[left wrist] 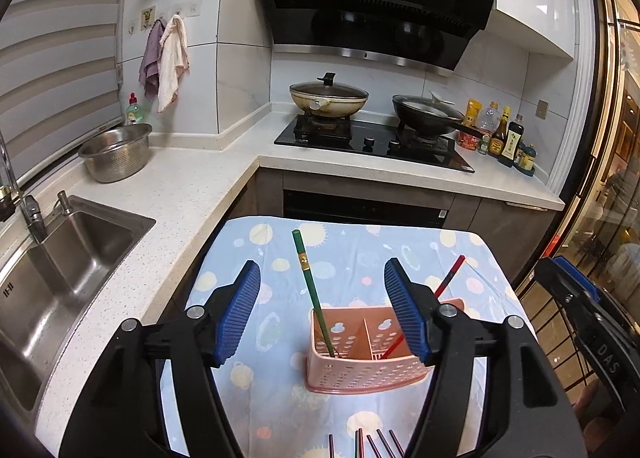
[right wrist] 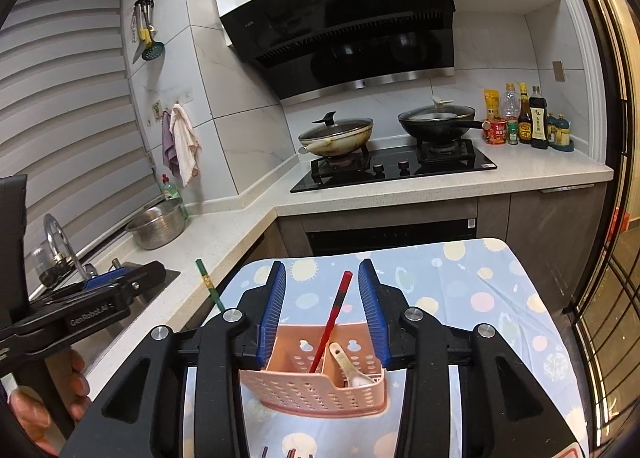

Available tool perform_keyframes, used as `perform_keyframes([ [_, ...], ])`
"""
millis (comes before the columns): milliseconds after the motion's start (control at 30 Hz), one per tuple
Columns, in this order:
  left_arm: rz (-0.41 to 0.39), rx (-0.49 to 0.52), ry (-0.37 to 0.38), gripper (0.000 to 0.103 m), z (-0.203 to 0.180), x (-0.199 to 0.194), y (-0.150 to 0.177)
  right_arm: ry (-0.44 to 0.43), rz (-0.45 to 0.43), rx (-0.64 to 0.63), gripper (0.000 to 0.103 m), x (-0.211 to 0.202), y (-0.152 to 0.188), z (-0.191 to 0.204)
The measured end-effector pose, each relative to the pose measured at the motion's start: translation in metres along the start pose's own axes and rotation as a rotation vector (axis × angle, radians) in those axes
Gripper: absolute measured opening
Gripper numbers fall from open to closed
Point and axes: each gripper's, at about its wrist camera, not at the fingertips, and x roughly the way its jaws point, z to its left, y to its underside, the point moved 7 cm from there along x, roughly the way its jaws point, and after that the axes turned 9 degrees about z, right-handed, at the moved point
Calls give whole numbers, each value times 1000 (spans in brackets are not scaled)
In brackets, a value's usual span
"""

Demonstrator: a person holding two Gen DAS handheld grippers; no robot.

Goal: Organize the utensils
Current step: 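Move both open tools back toward the remaining chopsticks on the cloth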

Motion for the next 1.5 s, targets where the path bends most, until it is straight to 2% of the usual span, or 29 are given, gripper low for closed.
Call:
perform_keyframes([
  [333,25,25,15,62,-9,-19,33,-8,60,-33,38,-31,46,8],
  [400,41,23,15,69,-8,-21,48,-4,97,-39,38,-35,65,5],
  [467,60,24,13,70,-8,-22,64,8,139,-48,37,-38,86,1],
  [767,232,23,11,70,-4,-6,157,62,365,-20,38,-41,194,-29],
  [1033,370,34,9,70,-5,6,231,90,511,-40,37,-46,268,-38],
  [1267,472,33,0,70,-2,13,284,81,576,-45,35,-47,296,-40],
  [1433,506,37,-9,70,0,14,301,72,598,-65,33,-41,303,-34],
  [1500,511,39,-12,70,1,15,304,69,607,-71,27,-39,305,-32],
])
